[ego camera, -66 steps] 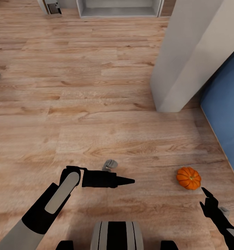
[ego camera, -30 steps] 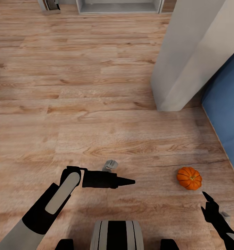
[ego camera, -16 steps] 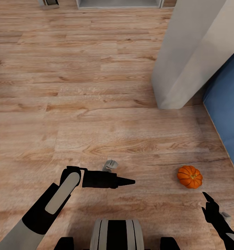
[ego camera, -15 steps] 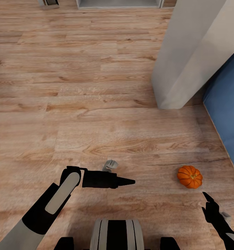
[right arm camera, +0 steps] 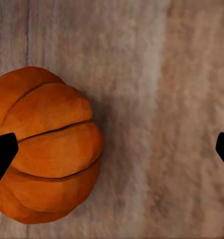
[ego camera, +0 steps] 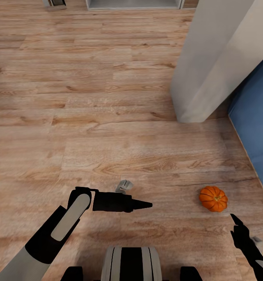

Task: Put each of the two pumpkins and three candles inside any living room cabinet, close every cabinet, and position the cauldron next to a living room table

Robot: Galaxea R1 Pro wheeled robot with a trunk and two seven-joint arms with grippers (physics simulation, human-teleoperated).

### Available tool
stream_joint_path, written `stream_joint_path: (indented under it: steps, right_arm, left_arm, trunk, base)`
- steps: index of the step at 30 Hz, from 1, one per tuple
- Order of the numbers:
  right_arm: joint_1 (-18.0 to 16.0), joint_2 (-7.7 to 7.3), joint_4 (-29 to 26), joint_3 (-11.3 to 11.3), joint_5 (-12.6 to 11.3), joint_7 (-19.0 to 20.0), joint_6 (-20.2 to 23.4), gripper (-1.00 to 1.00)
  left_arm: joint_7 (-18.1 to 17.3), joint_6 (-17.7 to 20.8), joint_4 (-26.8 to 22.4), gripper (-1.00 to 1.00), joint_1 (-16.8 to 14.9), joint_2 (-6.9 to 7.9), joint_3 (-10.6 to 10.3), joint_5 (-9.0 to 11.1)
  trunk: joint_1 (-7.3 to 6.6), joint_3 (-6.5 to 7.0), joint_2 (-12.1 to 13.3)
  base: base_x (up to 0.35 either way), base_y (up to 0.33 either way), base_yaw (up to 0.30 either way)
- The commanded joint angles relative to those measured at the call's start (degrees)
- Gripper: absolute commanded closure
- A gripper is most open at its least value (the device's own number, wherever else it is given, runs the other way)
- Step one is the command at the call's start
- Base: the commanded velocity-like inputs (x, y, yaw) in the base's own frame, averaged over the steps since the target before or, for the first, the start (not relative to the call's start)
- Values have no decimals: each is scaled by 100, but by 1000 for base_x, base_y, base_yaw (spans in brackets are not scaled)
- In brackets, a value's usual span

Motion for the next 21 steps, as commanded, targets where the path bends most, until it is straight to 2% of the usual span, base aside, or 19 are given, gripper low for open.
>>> stream_joint_path:
  steps: [1, 4, 21]
  right_arm:
    - [-2, -4, -9, -10, -56, 16, 54, -100]
    - [-2, -9, -39, -5, -49, 17, 49, -100]
    - [-2, 43, -51, 78, -36, 17, 46, -100]
  left_arm:
    - [-60, 4, 0, -100, -4, 3, -3, -55]
    - [-62, 4, 0, -100, -4, 2, 1, -56]
    - [-65, 4, -5, -100, -4, 3, 0, -52]
  trunk:
    - [2, -25, -2]
    - [9, -91, -6]
    - [12, -114, -8]
  base:
    - [0, 0, 0]
    - [0, 0, 0]
    - [0, 0, 0]
